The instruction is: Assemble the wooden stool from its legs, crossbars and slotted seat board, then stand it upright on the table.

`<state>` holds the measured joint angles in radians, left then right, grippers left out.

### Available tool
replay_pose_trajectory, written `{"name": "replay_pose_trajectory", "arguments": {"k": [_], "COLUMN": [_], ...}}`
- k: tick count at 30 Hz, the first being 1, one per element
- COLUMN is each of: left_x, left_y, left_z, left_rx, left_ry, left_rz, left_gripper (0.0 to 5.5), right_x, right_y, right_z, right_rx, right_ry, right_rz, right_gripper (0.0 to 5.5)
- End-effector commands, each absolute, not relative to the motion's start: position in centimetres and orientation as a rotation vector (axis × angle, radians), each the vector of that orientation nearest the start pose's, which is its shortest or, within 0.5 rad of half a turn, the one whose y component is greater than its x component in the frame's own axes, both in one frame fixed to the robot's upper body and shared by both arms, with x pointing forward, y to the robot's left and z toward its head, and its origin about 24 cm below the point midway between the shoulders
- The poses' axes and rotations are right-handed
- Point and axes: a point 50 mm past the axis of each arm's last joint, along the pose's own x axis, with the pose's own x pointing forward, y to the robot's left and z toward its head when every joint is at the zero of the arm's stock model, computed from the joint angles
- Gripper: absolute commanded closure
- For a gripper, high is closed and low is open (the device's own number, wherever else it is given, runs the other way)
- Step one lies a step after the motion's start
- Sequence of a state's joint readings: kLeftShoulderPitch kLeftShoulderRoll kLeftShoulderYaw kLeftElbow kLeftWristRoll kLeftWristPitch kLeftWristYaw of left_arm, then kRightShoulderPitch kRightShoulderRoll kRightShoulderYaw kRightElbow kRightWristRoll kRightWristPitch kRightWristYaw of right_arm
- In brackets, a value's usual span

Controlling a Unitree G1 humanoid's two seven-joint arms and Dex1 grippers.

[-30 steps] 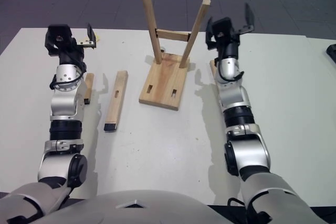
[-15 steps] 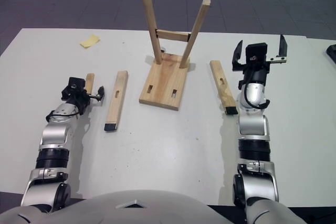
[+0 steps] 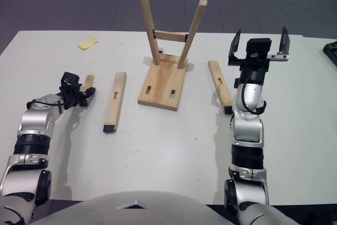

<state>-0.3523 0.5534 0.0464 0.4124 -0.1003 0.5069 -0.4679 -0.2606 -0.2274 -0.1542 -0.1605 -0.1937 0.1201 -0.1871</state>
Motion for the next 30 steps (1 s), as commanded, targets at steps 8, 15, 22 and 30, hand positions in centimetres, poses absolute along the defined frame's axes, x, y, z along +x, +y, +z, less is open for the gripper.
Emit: {"name": "replay_pose_trajectory", "arguments": {"k": [8,15,22,30], "left_x": [26.4,32.9,32.0,29.8], "left_y": [31.5,23.5,15.8,10.5], "left_z": [-0.5,14.1,23.2,23.3], "left_rx": [0.289,0.179,0.259,0.368], "left_ry": [0.838,-0.105,-0.566,-0.662], "left_rz": [-0.109,-0.204,-0.408,-0.684], "left_gripper": [4.17,4.18,4.18,4.18], "right_x": [27.8,28.5,30.1,29.1], "right_y": [-21.4,-22.6,-13.8,-8.6], "right_z": [15.3,16.9,24.4,26.6], "right_rx": [-0.234,0.27,0.467,0.529], "right_ry": [-0.312,-0.339,-0.488,-0.479], "right_rz": [-0.387,-0.403,0.221,0.567], "right_gripper": [0.1,0.1,0.1,0.1]}}
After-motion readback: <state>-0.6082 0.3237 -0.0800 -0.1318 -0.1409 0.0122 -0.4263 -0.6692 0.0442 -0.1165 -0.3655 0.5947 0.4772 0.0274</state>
